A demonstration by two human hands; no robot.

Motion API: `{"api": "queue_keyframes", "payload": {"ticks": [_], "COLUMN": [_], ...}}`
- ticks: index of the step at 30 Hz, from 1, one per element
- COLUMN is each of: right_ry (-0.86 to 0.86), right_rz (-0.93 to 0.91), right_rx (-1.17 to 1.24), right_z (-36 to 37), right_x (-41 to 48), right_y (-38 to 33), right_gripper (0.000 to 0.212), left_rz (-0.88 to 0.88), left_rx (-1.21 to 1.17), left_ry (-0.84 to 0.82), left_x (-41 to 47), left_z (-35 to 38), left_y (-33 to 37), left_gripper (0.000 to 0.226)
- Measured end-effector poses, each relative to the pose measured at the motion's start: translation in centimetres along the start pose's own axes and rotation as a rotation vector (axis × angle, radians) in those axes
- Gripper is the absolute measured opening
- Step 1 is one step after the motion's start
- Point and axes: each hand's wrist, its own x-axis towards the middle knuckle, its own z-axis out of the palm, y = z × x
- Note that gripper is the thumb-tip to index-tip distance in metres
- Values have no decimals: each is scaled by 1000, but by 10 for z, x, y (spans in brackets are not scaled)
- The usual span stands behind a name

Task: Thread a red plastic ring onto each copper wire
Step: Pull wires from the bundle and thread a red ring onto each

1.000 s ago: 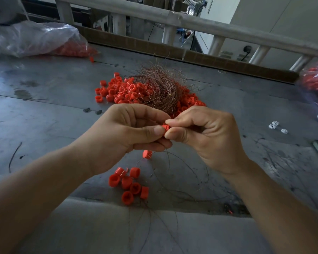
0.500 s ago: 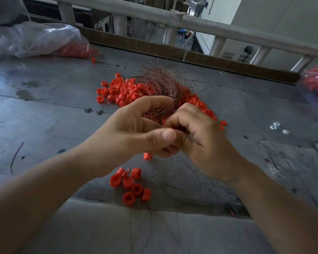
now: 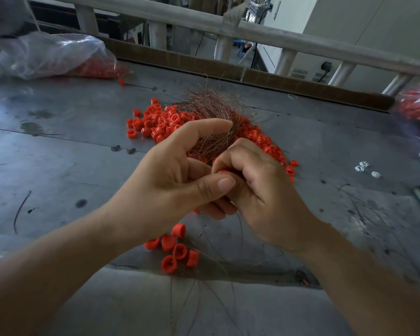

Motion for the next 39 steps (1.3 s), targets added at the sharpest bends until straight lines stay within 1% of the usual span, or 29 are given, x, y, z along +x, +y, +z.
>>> {"api": "queue_keyframes", "payload": {"ticks": [2,3,5,6,7,10,12,15,18,22,24,27,30,33,35,37,39], "right_ry": [-7,-4,9,17,19,-29,-34,-7,25,38,33,51,126,124,31,-116,-282], "right_rz": [5,16,50,60,67,125,205,262,239,242,235,269,361,381,399,460,533], "right_rx": [31,47,86,109,127,167,240,323,318,308,264,147,92,57,41,-6,-48], "right_z": [-4,-5,-6,-6,-5,-7,-9,-11,-14,-22,-26,-31,-41,-49,-50,-50,-49], "right_x": [0,0,0,0,0,-1,-1,0,1,1,2,4,6,5,4,2,1], "right_y": [-2,0,1,3,5,5,5,5,4,0,0,5,15,21,24,28,30], "right_gripper": [23,24,15,11,11,27,33,27,11,8,9,10,13,12,12,13,17], "left_rz": [-31,-51,-104,-129,-150,-177,-163,-97,-64,-71,-60,-80,-86,-88,-118,-216,-311], "left_rx": [-19,-48,-127,-153,-162,-175,-254,-346,-378,-398,-358,-237,-185,-140,-43,115,380], "left_ry": [-13,-30,-56,-50,-32,24,56,98,100,89,98,215,339,369,325,188,45], "left_x": [1,2,3,4,5,9,10,11,11,13,13,14,17,17,16,15,13], "left_z": [-3,-4,-6,-7,-8,-11,-13,-18,-20,-26,-25,-25,-30,-32,-34,-35,-35], "left_y": [0,1,2,2,2,1,3,6,8,8,7,6,7,8,6,5,0], "left_gripper": [56,56,58,55,49,33,28,26,25,27,23,10,12,13,15,16,23]}}
